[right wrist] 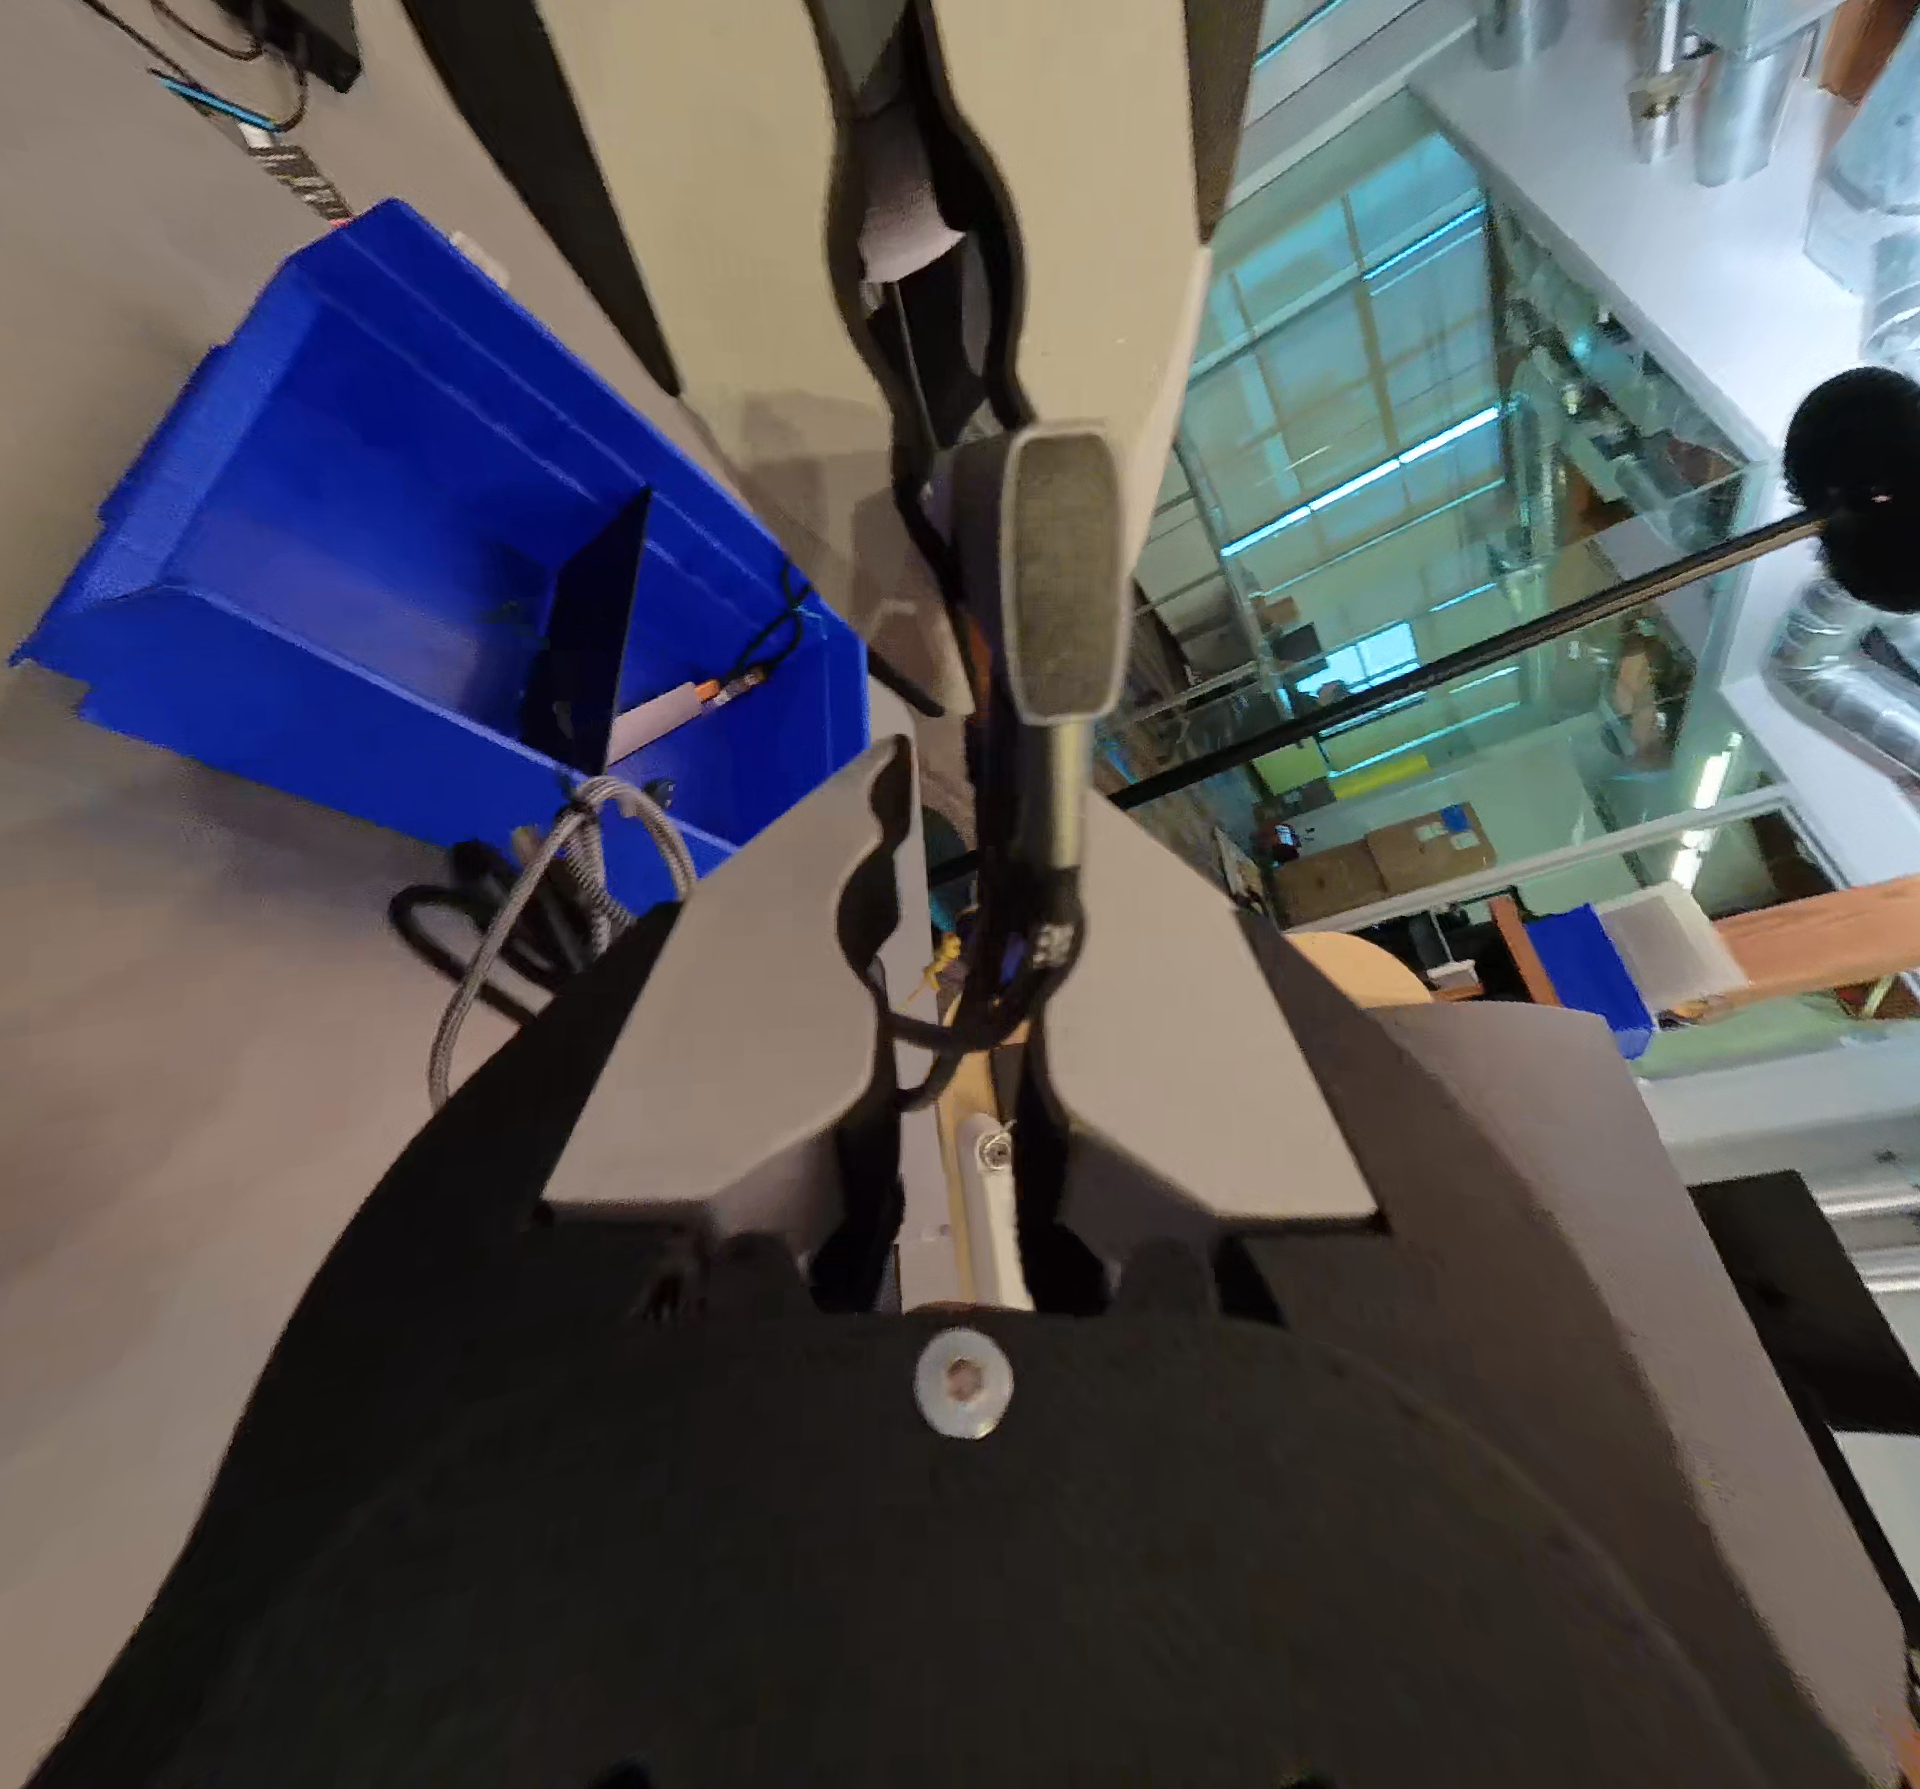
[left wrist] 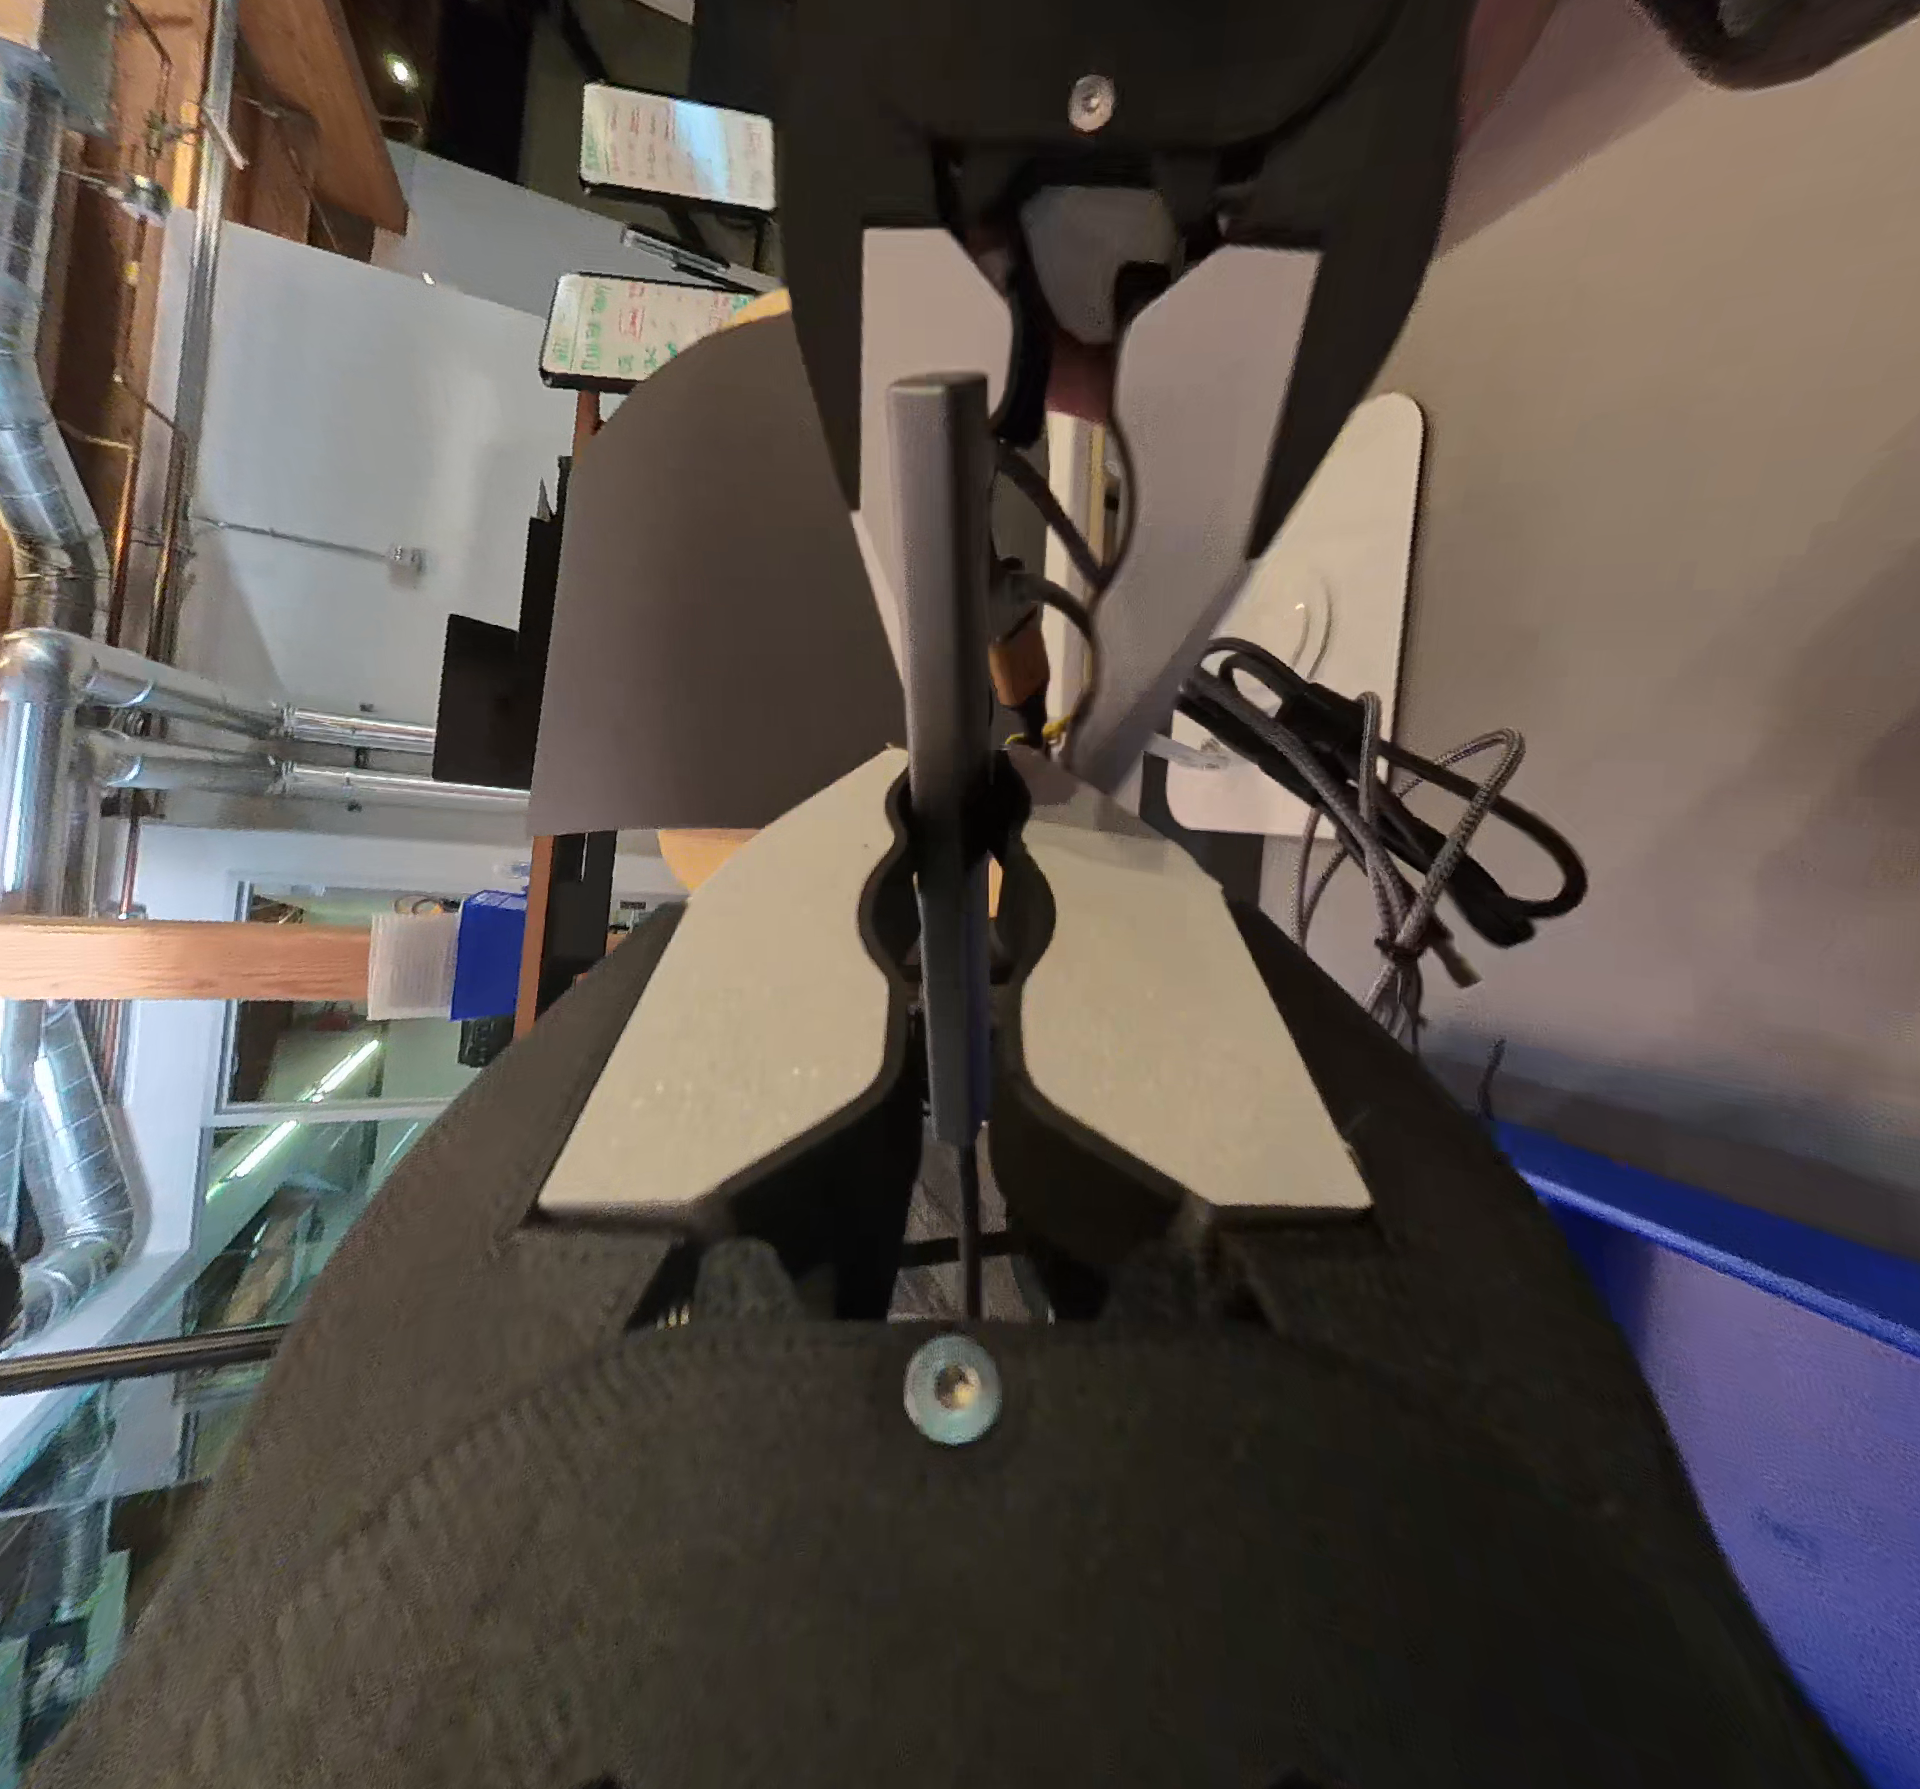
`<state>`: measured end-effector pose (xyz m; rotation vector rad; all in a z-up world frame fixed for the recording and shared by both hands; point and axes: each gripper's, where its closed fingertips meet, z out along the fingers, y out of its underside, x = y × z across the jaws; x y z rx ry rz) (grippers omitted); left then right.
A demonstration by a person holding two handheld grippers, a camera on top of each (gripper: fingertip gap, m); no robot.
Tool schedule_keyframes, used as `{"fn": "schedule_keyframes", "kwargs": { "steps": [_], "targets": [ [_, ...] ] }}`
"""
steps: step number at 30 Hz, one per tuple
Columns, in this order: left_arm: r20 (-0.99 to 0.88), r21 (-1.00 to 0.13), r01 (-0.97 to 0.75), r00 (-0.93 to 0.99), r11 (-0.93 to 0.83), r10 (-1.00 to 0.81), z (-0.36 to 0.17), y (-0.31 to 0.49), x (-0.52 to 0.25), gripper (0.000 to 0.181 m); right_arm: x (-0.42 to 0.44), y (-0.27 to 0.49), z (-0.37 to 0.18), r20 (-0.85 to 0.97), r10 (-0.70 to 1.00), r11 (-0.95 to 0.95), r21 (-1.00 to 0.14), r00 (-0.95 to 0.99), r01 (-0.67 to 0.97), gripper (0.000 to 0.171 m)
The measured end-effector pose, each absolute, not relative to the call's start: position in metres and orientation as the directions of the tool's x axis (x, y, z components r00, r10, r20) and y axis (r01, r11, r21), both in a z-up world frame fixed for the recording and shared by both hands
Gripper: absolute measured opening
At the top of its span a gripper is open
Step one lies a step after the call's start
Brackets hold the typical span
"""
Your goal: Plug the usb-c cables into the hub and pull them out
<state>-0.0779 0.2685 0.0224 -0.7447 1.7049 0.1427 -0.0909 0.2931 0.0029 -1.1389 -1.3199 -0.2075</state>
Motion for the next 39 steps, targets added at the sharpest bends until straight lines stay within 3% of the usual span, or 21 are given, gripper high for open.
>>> {"fn": "schedule_keyframes", "kwargs": {
  "steps": [1, 6, 10, 13, 16, 19, 21, 22, 23, 27, 33, 39],
  "targets": [
    [-0.918, -0.276, -0.549, -0.092, 0.789, -0.385, 0.021, 0.268, -0.078, 0.012, -0.090, 0.295, 0.004, 0.833, 0.448, 0.487, -0.531, 0.324, 0.693, 0.004],
    [-0.913, -0.309, -0.588, -0.036, 0.747, -0.406, 0.016, 0.282, -0.077, 0.011, -0.083, 0.305, 0.001, 0.856, 0.397, 0.436, -0.495, 0.333, 0.752, 0.003],
    [-0.895, -0.366, -0.686, 0.075, 0.629, -0.439, 0.021, 0.304, -0.091, 0.040, -0.073, 0.318, -0.001, 0.895, 0.306, 0.357, -0.424, 0.325, 0.832, 0.003],
    [-0.905, -0.341, -0.721, 0.078, 0.603, -0.417, 0.014, 0.308, -0.096, 0.036, -0.077, 0.321, -0.008, 0.901, 0.312, 0.336, -0.400, 0.300, 0.852, 0.003],
    [-0.925, -0.263, -0.777, 0.034, 0.572, -0.379, -0.005, 0.319, -0.100, 0.012, -0.085, 0.320, -0.012, 0.904, 0.317, 0.332, -0.389, 0.287, 0.859, 0.003],
    [-0.937, -0.253, -0.771, 0.044, 0.585, -0.348, -0.012, 0.322, -0.101, 0.011, -0.088, 0.320, -0.016, 0.911, 0.319, 0.323, -0.365, 0.262, 0.873, 0.002],
    [-0.948, -0.256, -0.755, 0.072, 0.604, -0.311, -0.007, 0.321, -0.102, 0.011, -0.092, 0.317, -0.012, 0.878, 0.369, 0.352, -0.436, 0.306, 0.828, 0.015],
    [-0.955, -0.248, -0.753, 0.085, 0.609, -0.283, -0.004, 0.323, -0.104, 0.011, -0.092, 0.314, -0.008, 0.854, 0.397, 0.360, -0.483, 0.337, 0.799, 0.042],
    [-0.963, -0.235, -0.745, 0.094, 0.624, -0.251, -0.001, 0.322, -0.103, 0.011, -0.090, 0.309, -0.005, 0.835, 0.428, 0.371, -0.510, 0.345, 0.776, 0.053],
    [-0.994, -0.105, -0.736, 0.061, 0.668, -0.089, 0.013, 0.318, -0.099, 0.011, -0.081, 0.269, -0.007, 0.689, 0.674, 0.409, -0.648, 0.266, 0.642, 0.044],
    [-0.996, 0.083, -0.661, -0.030, 0.746, 0.084, 0.026, 0.292, -0.082, 0.011, -0.073, 0.225, 0.004, 0.524, 0.840, 0.434, -0.805, 0.141, 0.405, 0.020],
    [-0.998, 0.029, -0.657, 0.017, 0.753, 0.053, 0.034, 0.287, -0.080, 0.011, -0.075, 0.200, 0.022, 0.428, 0.904, 0.420, -0.896, 0.026, 0.145, 0.016]
  ]
}}
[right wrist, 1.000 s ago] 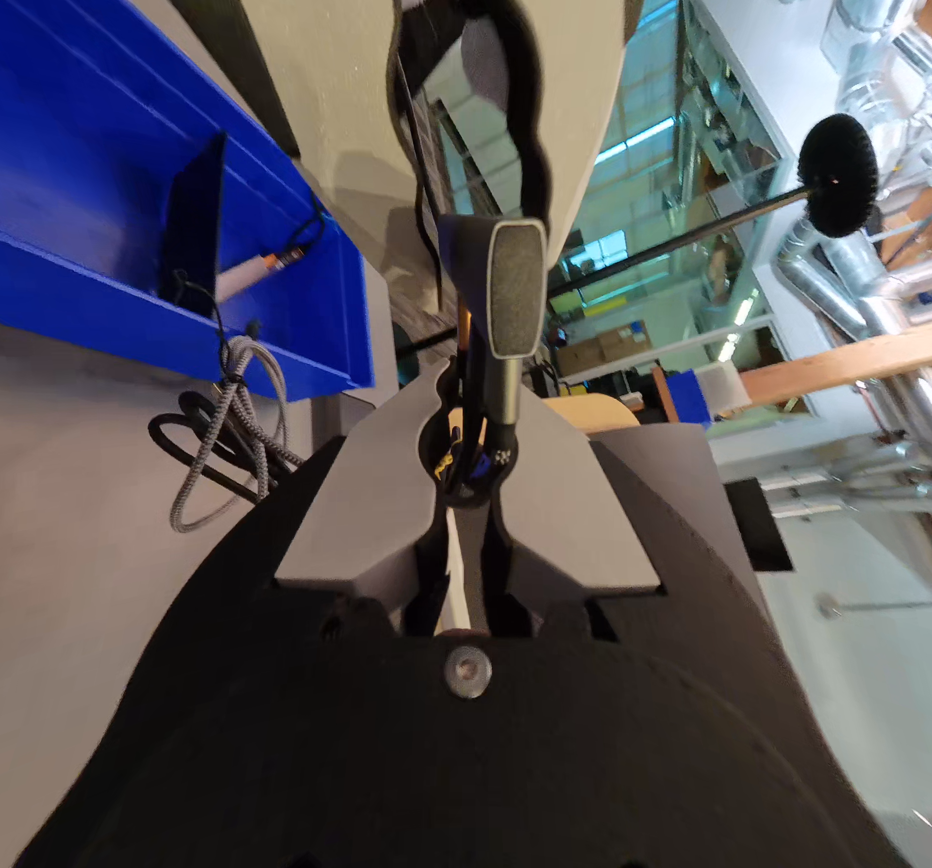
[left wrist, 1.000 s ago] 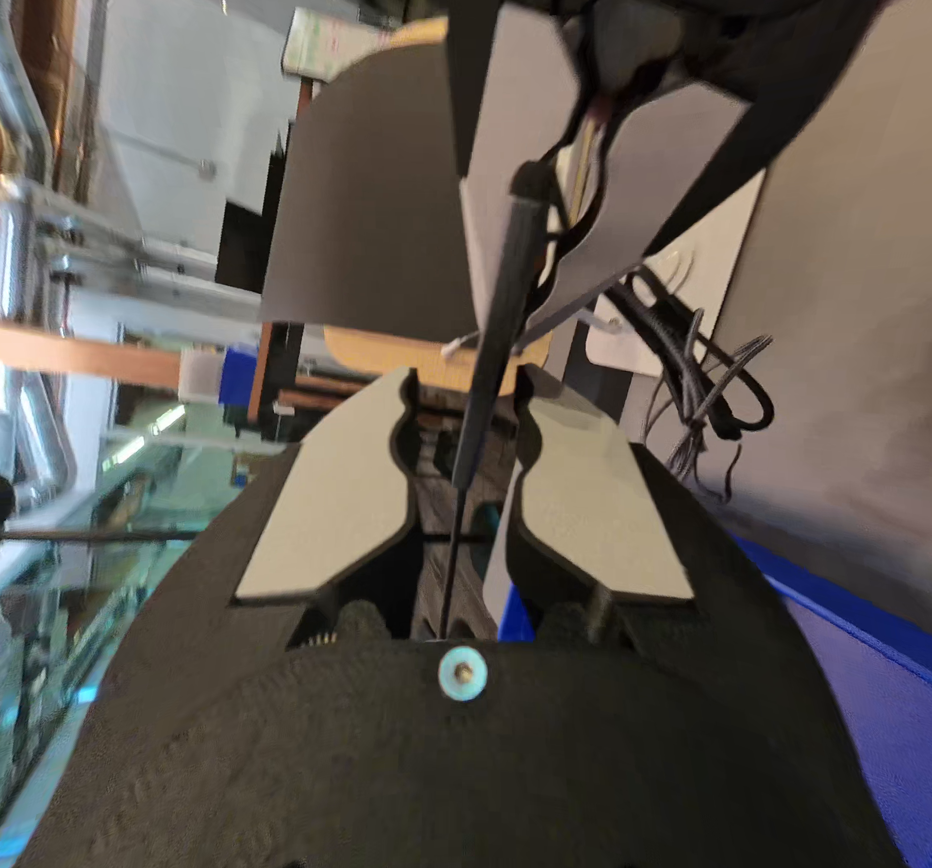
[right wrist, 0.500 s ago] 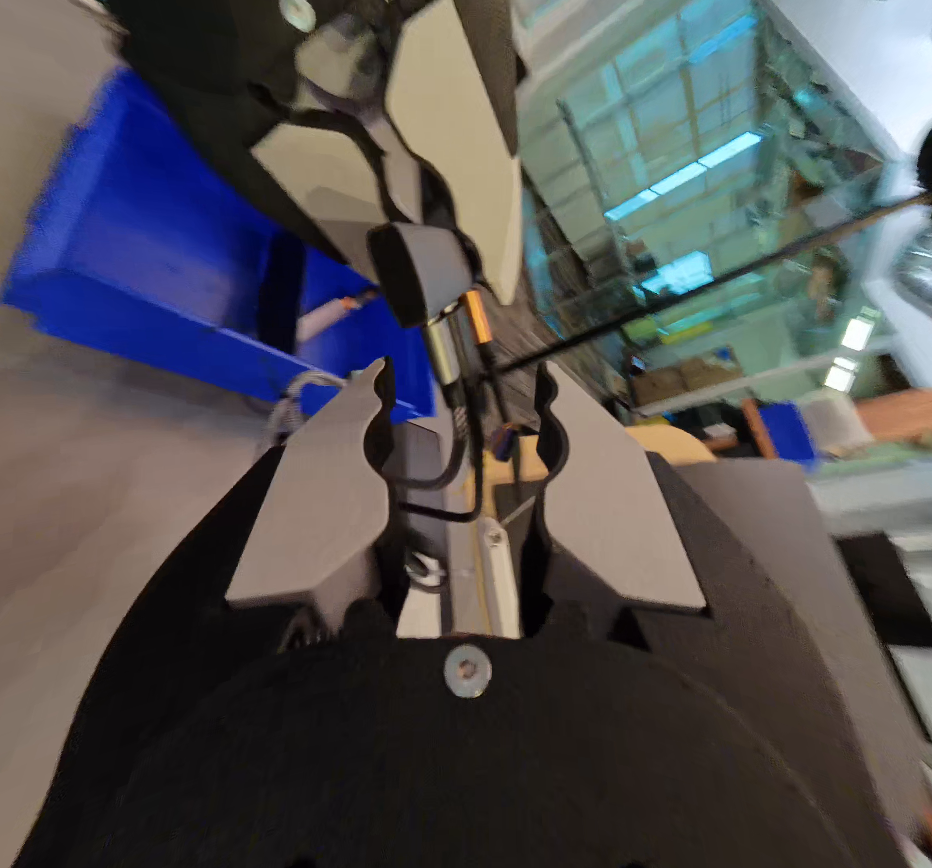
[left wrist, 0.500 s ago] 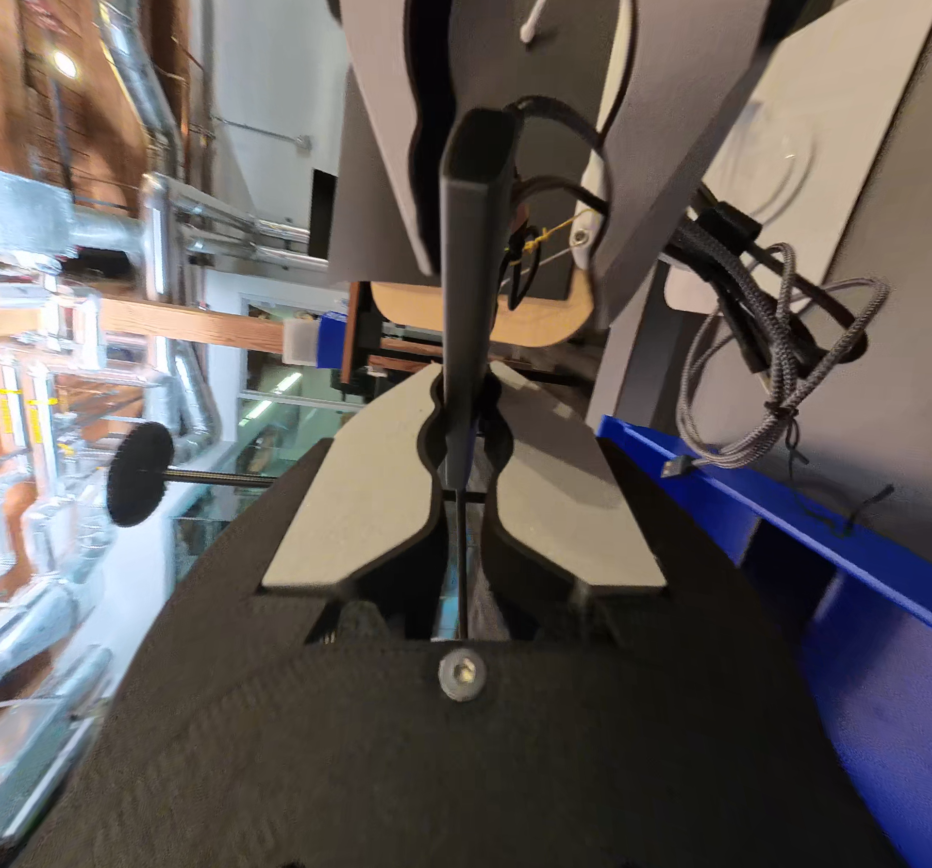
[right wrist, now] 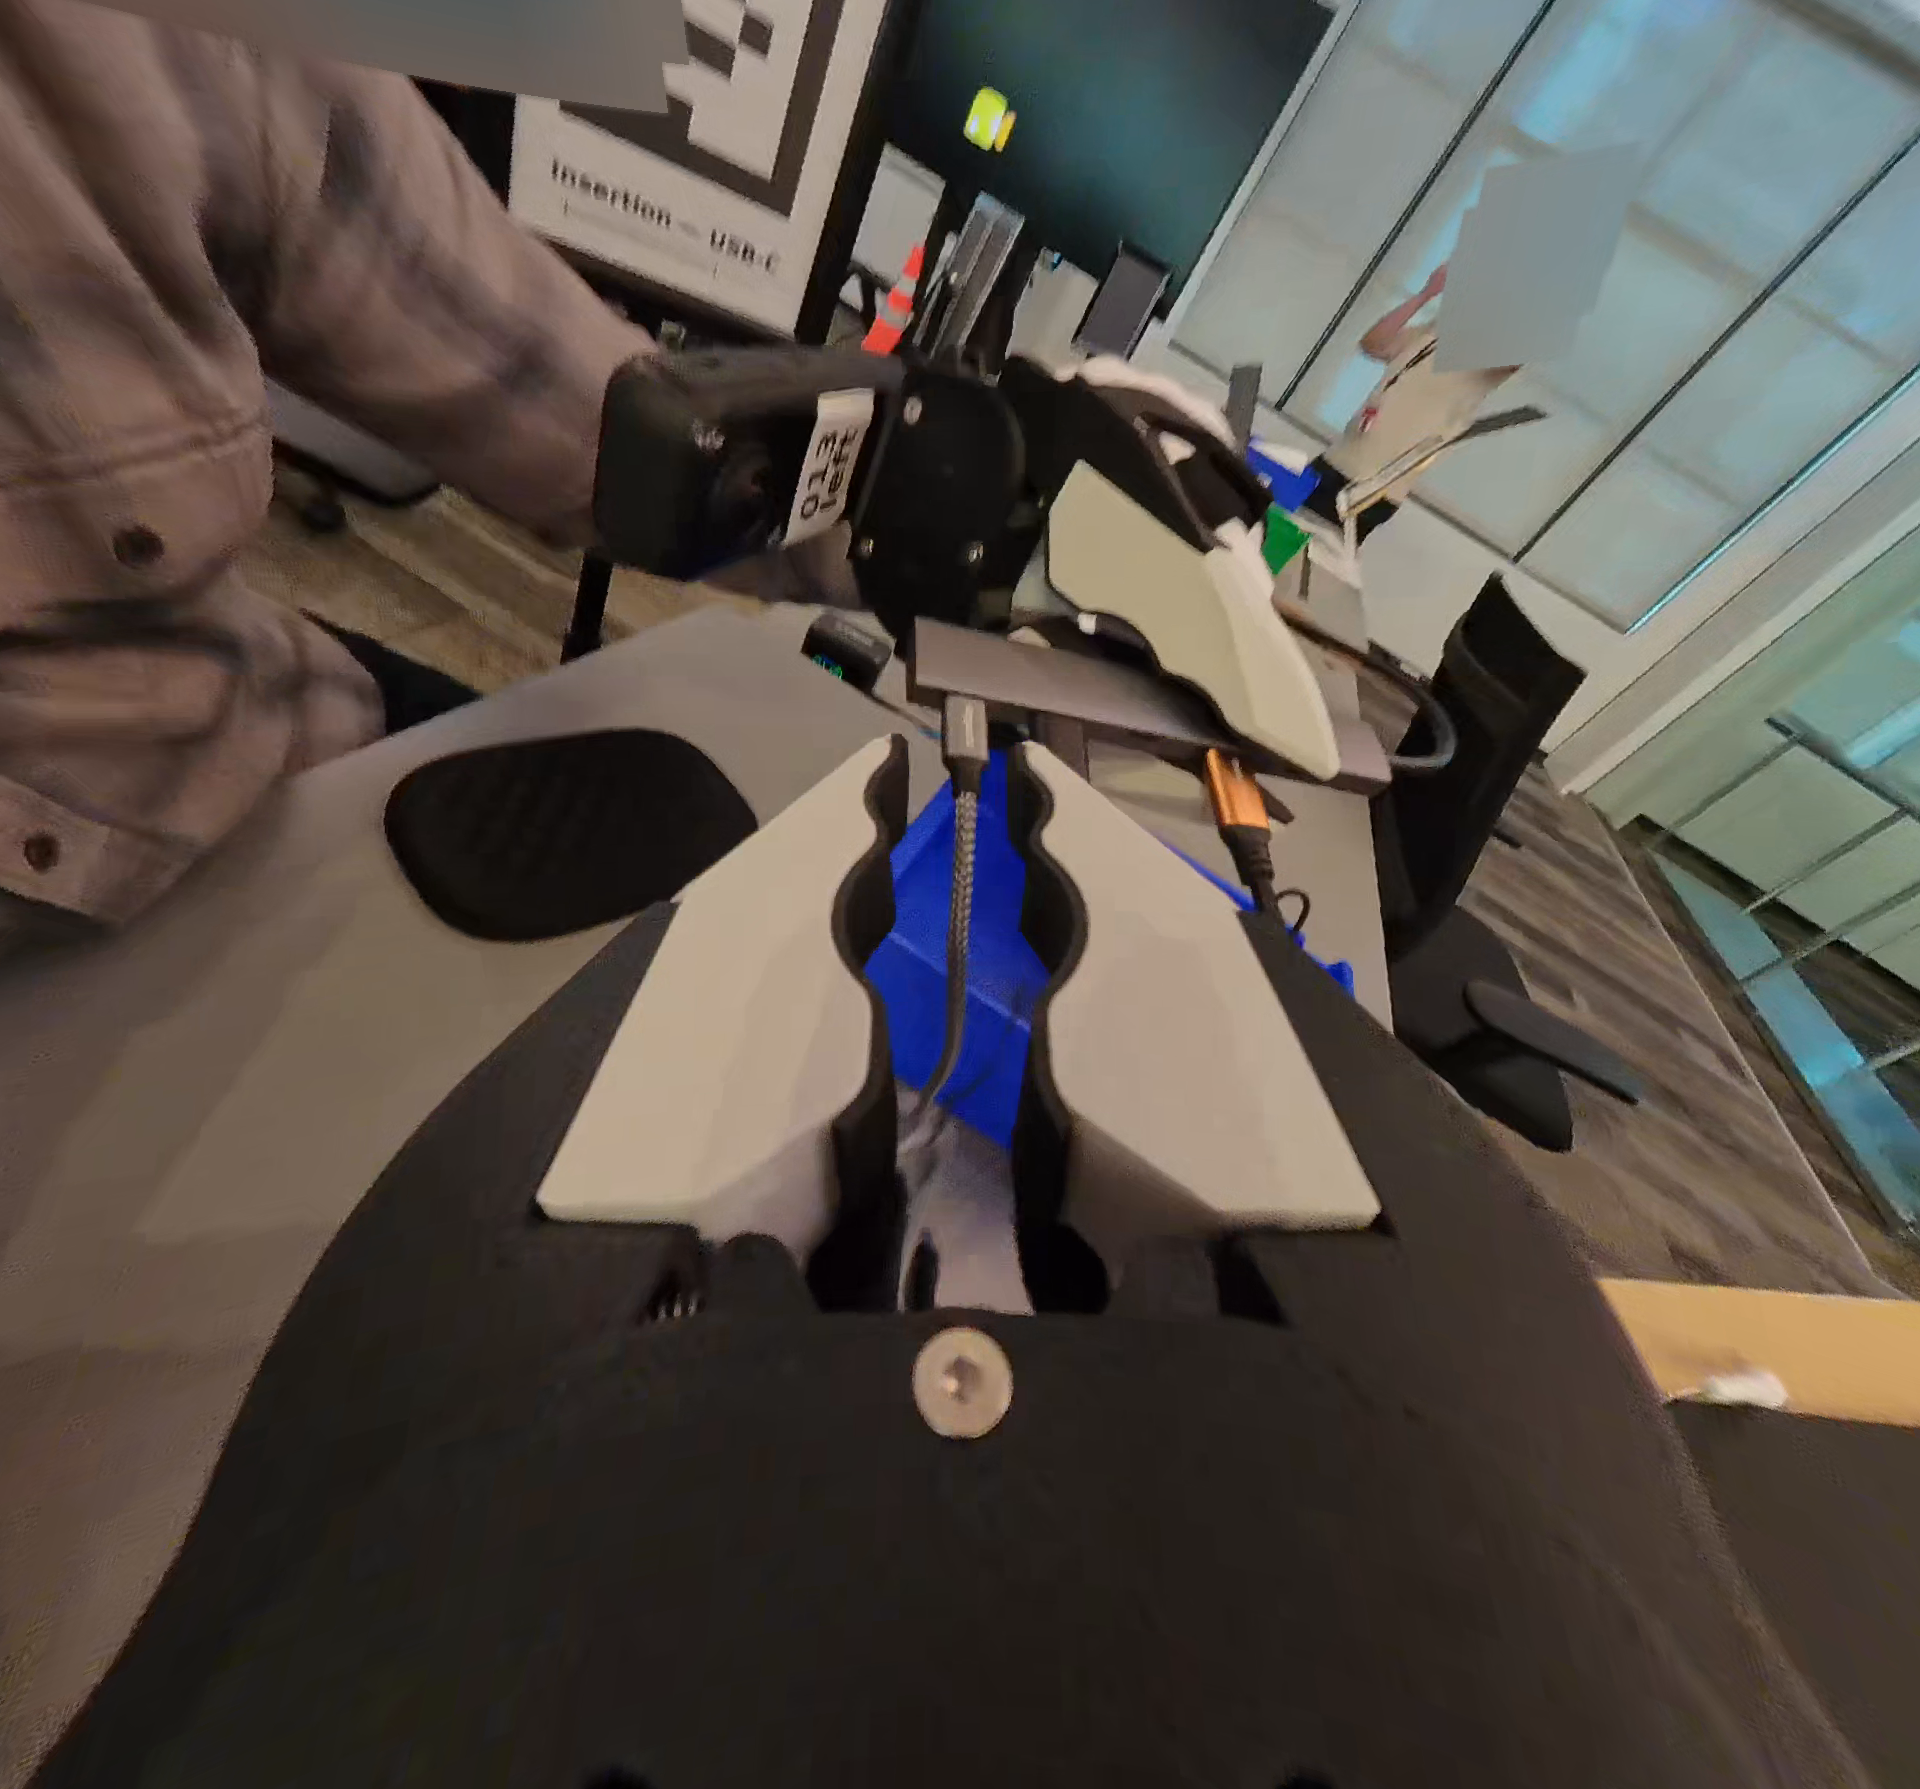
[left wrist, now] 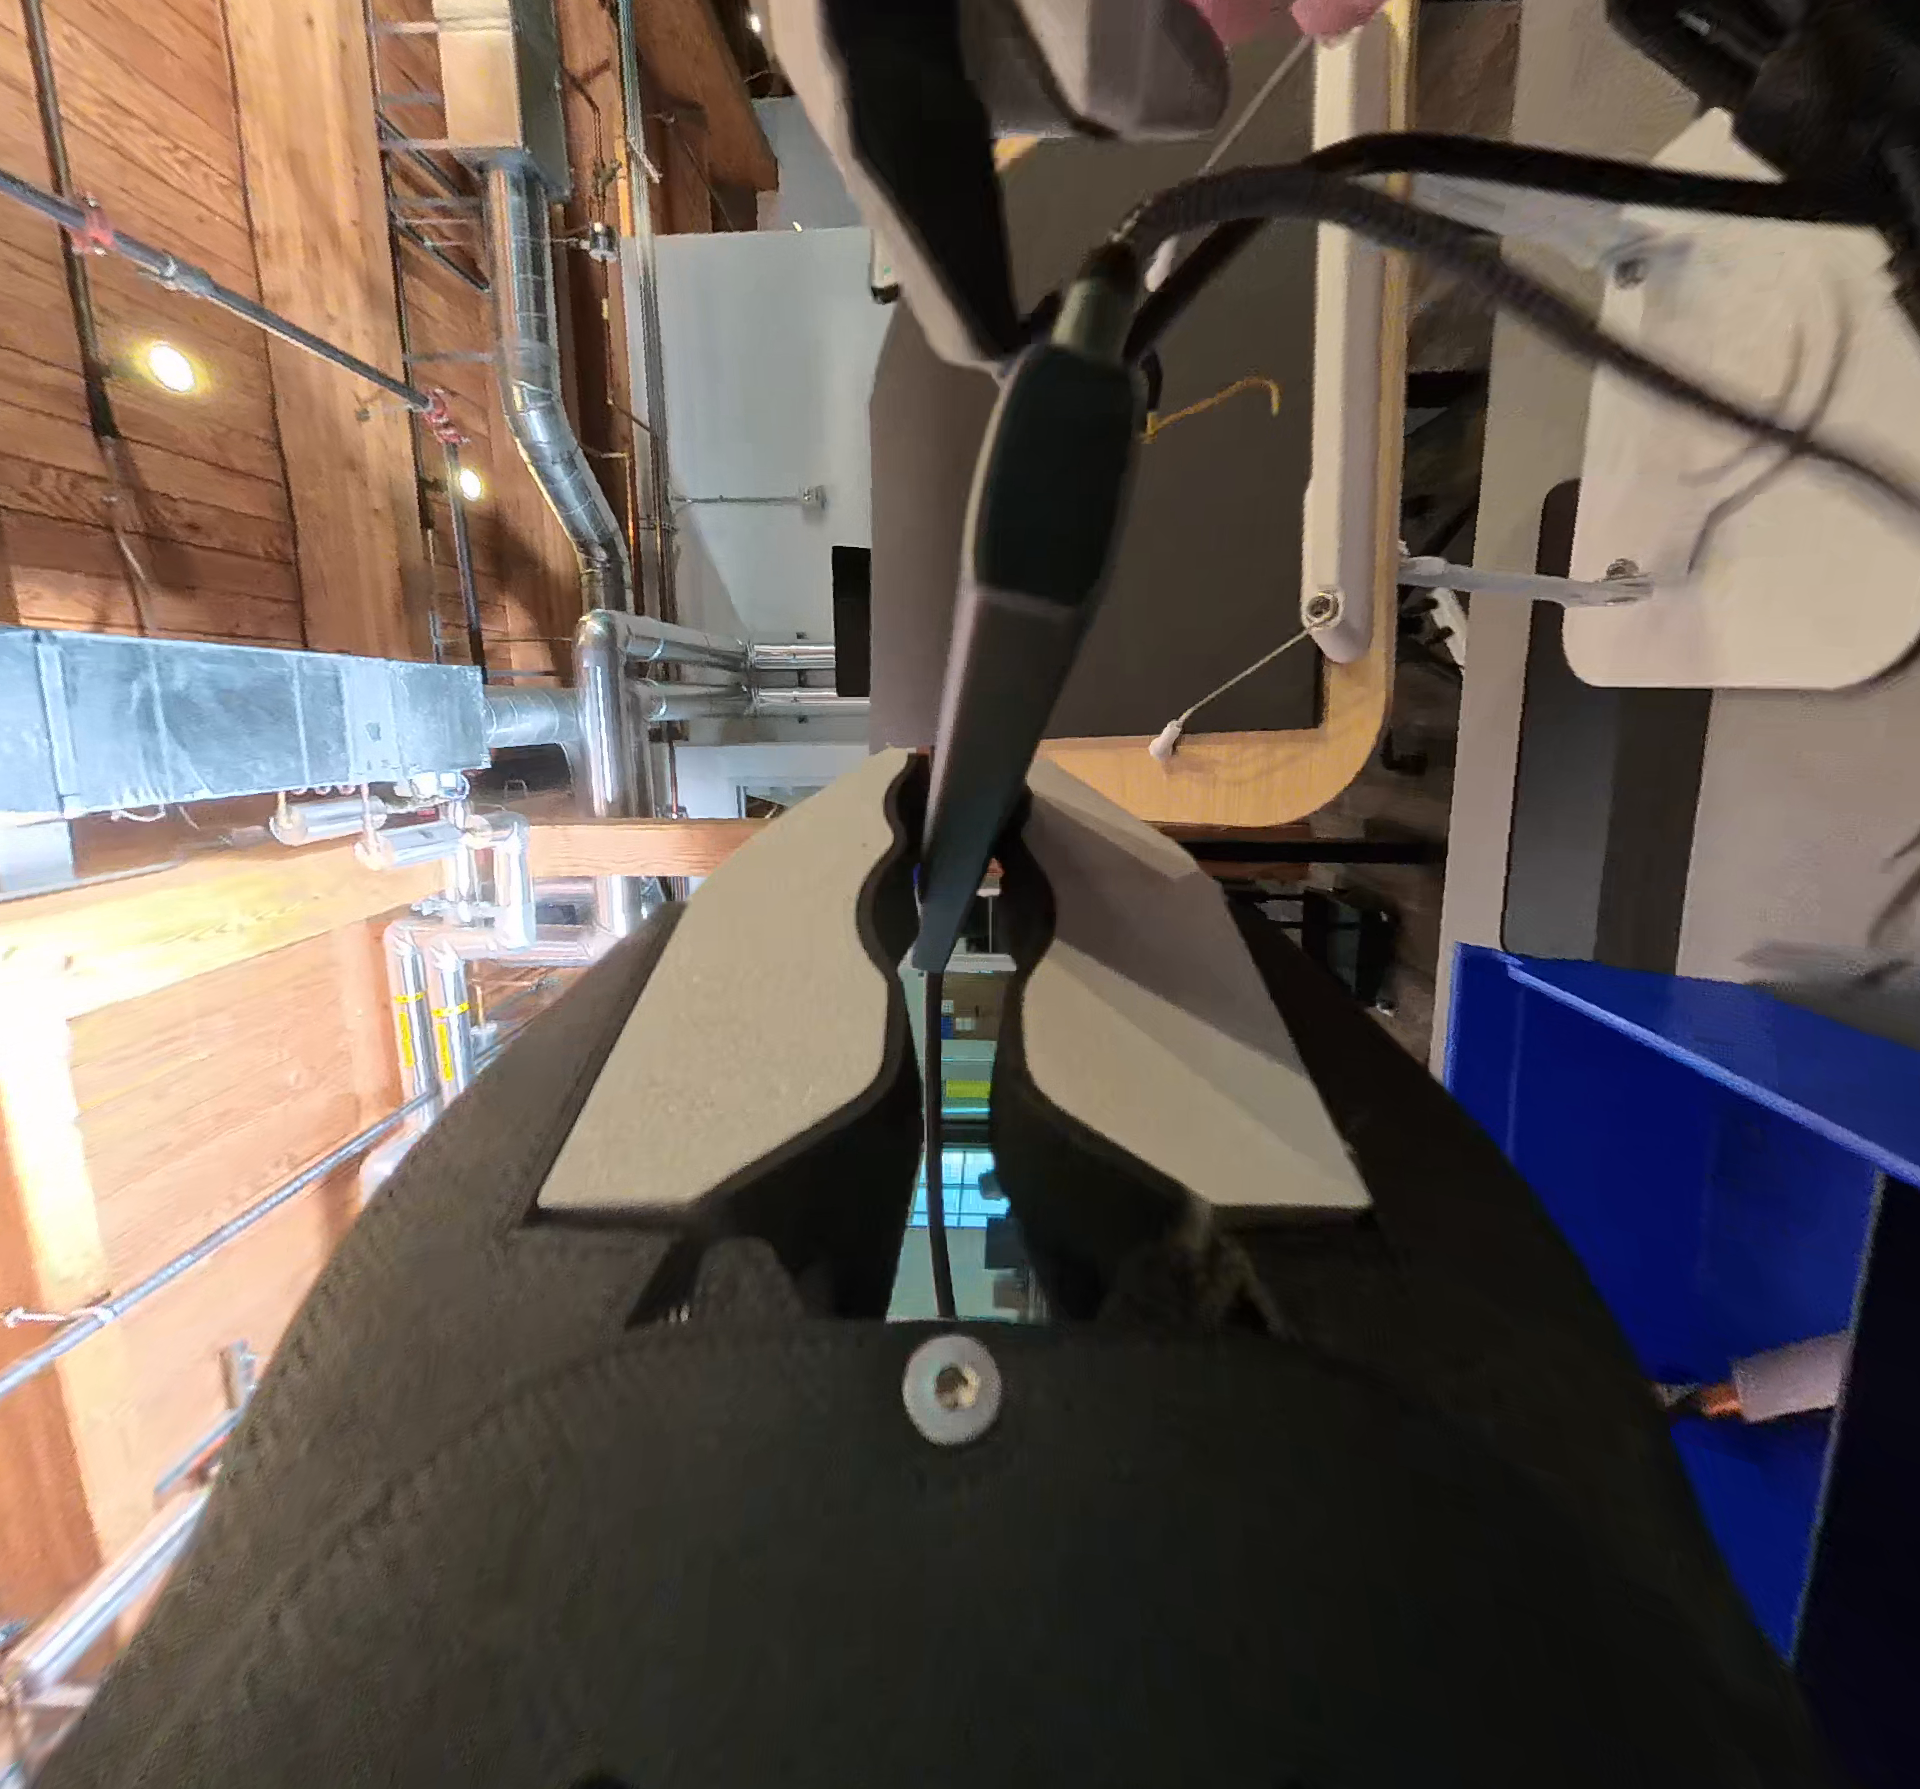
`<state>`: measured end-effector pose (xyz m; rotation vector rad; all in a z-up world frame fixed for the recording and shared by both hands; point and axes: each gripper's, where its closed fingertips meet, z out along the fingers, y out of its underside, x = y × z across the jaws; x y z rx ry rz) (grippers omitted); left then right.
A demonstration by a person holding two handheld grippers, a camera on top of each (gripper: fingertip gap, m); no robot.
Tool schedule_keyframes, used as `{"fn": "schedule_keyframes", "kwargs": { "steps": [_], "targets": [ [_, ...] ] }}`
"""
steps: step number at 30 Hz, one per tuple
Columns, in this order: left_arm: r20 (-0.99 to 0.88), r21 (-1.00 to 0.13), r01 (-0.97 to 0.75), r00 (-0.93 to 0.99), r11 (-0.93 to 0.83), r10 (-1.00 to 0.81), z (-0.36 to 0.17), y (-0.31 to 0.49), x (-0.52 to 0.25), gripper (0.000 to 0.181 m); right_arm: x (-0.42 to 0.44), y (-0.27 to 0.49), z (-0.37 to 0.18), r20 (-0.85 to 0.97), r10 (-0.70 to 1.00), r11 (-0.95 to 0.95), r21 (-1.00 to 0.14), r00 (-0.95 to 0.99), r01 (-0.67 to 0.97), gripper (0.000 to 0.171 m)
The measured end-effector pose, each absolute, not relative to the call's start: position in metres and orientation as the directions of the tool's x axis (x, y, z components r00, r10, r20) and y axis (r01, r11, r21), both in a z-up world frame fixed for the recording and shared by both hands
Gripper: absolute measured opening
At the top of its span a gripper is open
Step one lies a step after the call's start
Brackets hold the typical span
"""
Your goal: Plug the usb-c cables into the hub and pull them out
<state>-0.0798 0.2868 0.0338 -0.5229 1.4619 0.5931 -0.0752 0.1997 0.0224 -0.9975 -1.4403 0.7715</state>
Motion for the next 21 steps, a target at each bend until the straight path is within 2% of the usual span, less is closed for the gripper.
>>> {"fn": "schedule_keyframes", "kwargs": {
  "steps": [4, 5, 6, 14, 17, 21],
  "targets": [
    [-0.996, -0.025, -0.650, 0.080, 0.760, 0.035, 0.038, 0.286, -0.077, 0.011, -0.082, 0.203, 0.017, 0.403, 0.915, 0.392, -0.903, 0.029, 0.178, 0.014],
    [-0.994, -0.025, -0.656, 0.096, 0.754, 0.050, 0.041, 0.287, -0.077, 0.011, -0.084, 0.203, 0.018, 0.389, 0.921, 0.381, -0.911, 0.022, 0.159, 0.014],
    [-0.993, -0.037, -0.657, 0.109, 0.753, 0.046, 0.042, 0.288, -0.077, 0.011, -0.085, 0.206, 0.022, 0.383, 0.923, 0.374, -0.917, 0.041, 0.138, 0.006],
    [-0.978, -0.128, -0.649, 0.209, 0.750, 0.014, 0.049, 0.300, -0.078, 0.011, -0.084, 0.214, 0.037, 0.218, 0.976, 0.217, -0.972, -0.009, -0.088, 0.004],
    [-0.967, -0.174, -0.642, 0.255, 0.747, -0.006, 0.049, 0.304, -0.078, 0.011, -0.082, 0.215, 0.045, 0.128, 0.990, 0.113, -0.975, -0.064, -0.192, 0.011],
    [-0.953, -0.207, -0.638, 0.303, 0.742, -0.005, 0.050, 0.307, -0.080, 0.012, -0.082, 0.218, 0.048, 0.098, 0.992, 0.078, -0.969, -0.075, -0.234, 0.007]
  ]
}}
